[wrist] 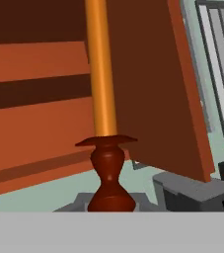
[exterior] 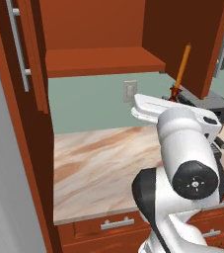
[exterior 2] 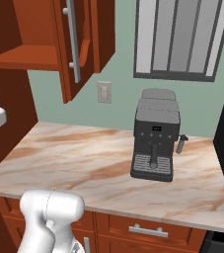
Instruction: Get the candle and the beer from the cabinet and move them to the dining counter.
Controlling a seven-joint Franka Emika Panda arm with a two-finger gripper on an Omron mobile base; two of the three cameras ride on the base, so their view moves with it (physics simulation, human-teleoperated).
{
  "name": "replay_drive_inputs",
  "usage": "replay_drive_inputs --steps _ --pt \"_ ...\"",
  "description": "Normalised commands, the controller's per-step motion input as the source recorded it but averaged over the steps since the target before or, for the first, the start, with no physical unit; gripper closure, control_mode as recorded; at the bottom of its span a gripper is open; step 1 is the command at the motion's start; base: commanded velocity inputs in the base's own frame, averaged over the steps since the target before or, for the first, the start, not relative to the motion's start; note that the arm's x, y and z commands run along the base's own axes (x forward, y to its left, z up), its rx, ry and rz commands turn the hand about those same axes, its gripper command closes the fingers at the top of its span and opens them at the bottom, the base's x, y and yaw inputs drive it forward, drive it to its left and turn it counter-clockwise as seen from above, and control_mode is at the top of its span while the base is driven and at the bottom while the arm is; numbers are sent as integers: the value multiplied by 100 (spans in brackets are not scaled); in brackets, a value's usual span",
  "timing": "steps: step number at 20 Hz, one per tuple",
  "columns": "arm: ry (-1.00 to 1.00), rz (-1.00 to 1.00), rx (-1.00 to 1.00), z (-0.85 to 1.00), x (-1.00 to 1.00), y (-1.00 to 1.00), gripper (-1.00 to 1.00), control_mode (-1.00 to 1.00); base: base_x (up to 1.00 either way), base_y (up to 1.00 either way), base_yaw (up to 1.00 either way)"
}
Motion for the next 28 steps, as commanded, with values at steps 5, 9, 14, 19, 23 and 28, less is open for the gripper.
replay_drive_inputs --steps 5,9,14,19,23,28 --pt "7 4 -2 -27 -82 0 100 -100 0 0 0" --pt "1 1 -1 -11 -21 0 100 -100 0 0 0" --pt "0 0 0 -1 0 0 100 -100 0 0 0" --pt "0 0 0 -4 -10 0 100 -100 0 0 0" --pt "0 0 0 -8 -14 0 100 100 -51 0 0" --pt "0 0 0 0 0 0 100 100 -74 12 14"
